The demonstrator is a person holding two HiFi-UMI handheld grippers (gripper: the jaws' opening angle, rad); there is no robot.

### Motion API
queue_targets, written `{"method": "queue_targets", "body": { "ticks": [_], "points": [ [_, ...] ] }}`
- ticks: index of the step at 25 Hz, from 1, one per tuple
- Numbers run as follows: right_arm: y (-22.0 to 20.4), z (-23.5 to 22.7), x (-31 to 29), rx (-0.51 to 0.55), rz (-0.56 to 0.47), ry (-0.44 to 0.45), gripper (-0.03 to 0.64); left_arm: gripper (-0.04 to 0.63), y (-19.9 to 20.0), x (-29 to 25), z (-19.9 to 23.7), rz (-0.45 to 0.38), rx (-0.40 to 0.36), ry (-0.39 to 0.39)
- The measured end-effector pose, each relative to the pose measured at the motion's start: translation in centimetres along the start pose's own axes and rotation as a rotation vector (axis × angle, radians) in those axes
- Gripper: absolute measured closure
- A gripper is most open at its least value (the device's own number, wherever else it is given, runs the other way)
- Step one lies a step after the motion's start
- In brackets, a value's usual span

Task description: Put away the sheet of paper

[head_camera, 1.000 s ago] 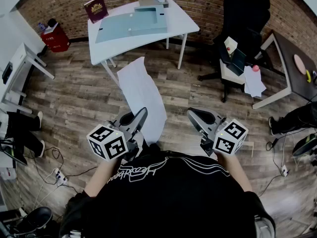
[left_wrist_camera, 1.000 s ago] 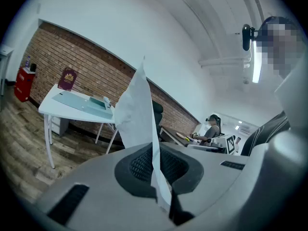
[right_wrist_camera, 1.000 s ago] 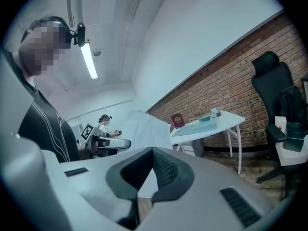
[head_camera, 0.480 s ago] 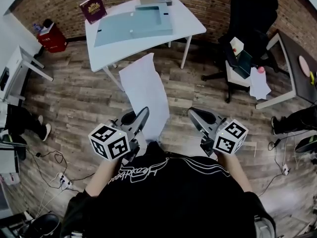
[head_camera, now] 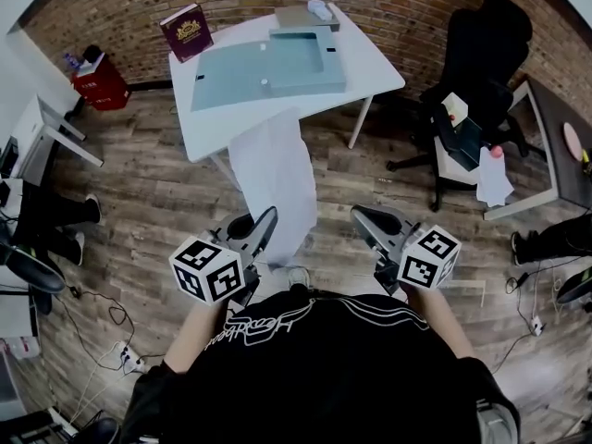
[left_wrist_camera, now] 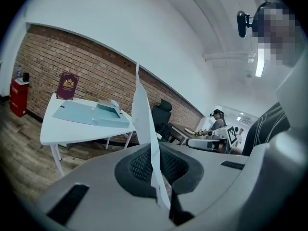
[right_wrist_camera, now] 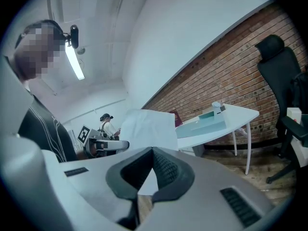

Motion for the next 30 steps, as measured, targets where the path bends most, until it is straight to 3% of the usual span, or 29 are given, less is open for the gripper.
{"method": "queue_targets", "body": {
  "ticks": [16, 30],
  "points": [
    [2.2, 0.5, -6.9, 0.048, 0.015, -0.005, 0.614, 0.565, 3.8, 1.4, 8.0, -0.036, -0.028, 0.009],
    [7.3, -8.9, -13.3, -0.014, 0.002, 0.054, 0.614, 0.565, 9.3, -5.7, 16.0, -0.026, 0.035, 0.087]
  ]
}}
Point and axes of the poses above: the fingertips, and each gripper's own axes: x backward along the fingers, z to its left, y out of its top, the point moved 1 cm from there along x, backward along the fingers
